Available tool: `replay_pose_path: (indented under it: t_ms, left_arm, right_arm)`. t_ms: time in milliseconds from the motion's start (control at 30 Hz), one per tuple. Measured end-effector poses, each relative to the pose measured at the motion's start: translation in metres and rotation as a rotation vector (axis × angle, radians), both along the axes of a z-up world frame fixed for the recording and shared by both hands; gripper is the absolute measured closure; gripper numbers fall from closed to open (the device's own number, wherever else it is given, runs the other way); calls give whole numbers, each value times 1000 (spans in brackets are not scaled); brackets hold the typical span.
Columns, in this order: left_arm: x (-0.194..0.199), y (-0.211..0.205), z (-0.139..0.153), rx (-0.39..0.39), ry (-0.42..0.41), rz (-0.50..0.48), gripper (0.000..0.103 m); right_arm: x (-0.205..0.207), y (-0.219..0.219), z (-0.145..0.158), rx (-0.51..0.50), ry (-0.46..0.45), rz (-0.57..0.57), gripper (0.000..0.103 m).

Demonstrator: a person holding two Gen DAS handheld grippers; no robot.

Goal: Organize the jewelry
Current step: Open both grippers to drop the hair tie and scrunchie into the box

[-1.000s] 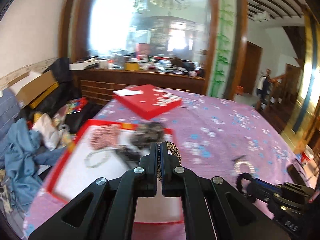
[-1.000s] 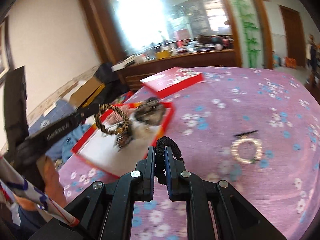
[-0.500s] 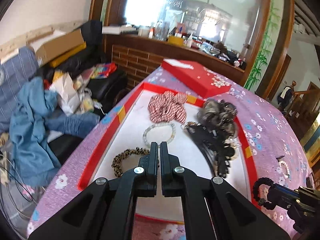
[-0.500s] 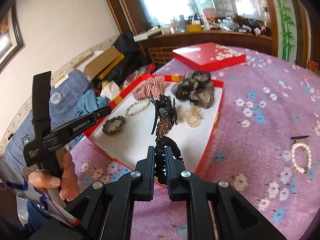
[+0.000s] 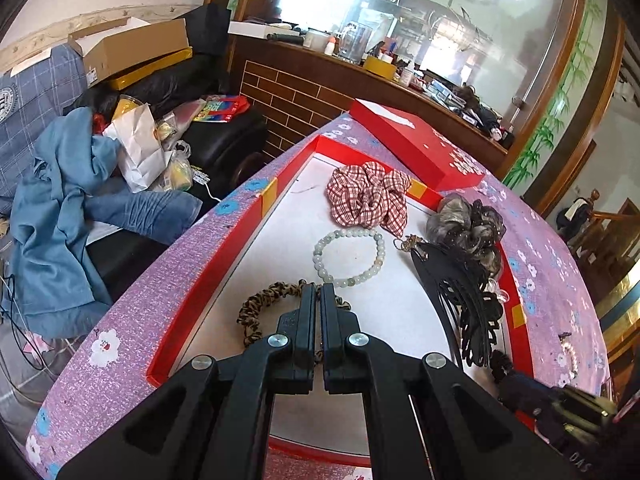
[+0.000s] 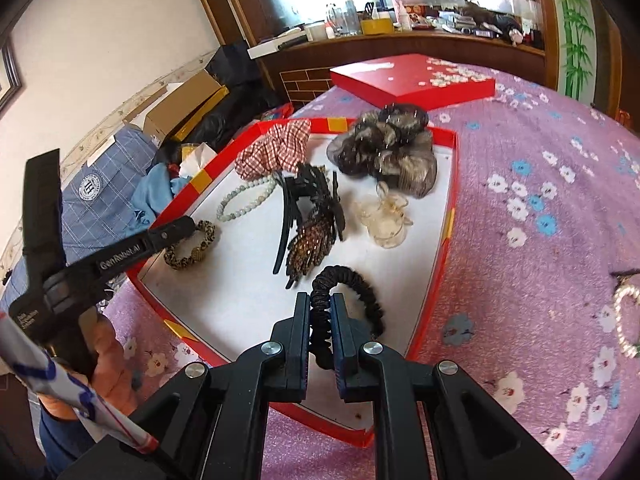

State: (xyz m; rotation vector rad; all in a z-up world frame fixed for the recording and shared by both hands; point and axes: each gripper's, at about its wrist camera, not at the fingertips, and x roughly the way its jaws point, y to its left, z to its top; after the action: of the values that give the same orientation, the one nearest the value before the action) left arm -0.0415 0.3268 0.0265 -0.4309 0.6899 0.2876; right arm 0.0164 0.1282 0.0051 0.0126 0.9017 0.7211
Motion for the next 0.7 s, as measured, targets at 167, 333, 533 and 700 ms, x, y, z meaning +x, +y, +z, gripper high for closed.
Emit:
replay_pose_path:
  t_ms: [167,333,533,700]
  left_arm:
    - [-3,-2,4,6,-26,-7,101]
    - [-4,-4,7,18,-42,-17,101]
    - [-6,-10,12,50,-69,-25,101]
    - [-7,-10,13,58,-74,-12,101]
  right_arm:
    - [-3,-11,4,66,21,8,87]
    - [-14,-27,24,126,-14,0,87]
    - [-20,-46,31,146,-7,-32,87]
    - [-20,-66,29,151,20,-83,87]
